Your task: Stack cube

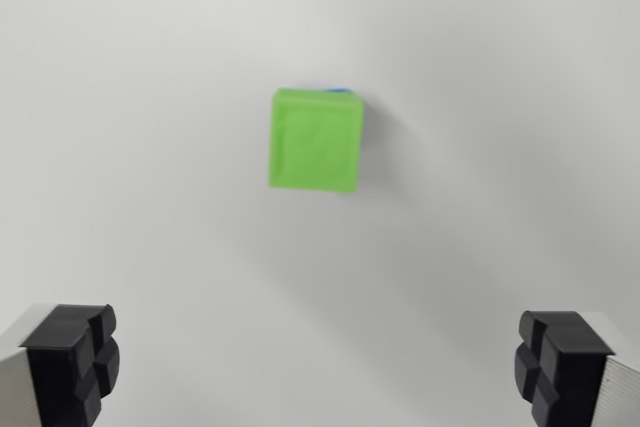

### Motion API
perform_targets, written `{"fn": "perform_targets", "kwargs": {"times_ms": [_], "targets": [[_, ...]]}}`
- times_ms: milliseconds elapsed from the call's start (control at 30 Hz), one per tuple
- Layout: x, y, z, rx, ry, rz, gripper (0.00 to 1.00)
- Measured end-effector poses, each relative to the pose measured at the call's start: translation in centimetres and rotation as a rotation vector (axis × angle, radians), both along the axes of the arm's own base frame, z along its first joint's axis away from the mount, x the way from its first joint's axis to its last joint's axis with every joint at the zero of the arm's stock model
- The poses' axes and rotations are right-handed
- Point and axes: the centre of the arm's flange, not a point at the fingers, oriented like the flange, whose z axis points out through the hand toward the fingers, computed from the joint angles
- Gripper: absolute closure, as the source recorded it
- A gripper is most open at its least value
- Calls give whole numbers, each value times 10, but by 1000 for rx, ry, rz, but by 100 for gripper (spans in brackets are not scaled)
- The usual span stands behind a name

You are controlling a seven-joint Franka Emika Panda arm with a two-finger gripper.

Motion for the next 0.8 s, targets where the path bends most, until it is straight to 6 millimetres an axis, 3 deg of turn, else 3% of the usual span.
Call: {"fn": "perform_targets", "kwargs": {"times_ms": [500,800], "targets": [[0,0,43,-1,-1,0,0],[1,0,55,-1,0,1,0]]}}
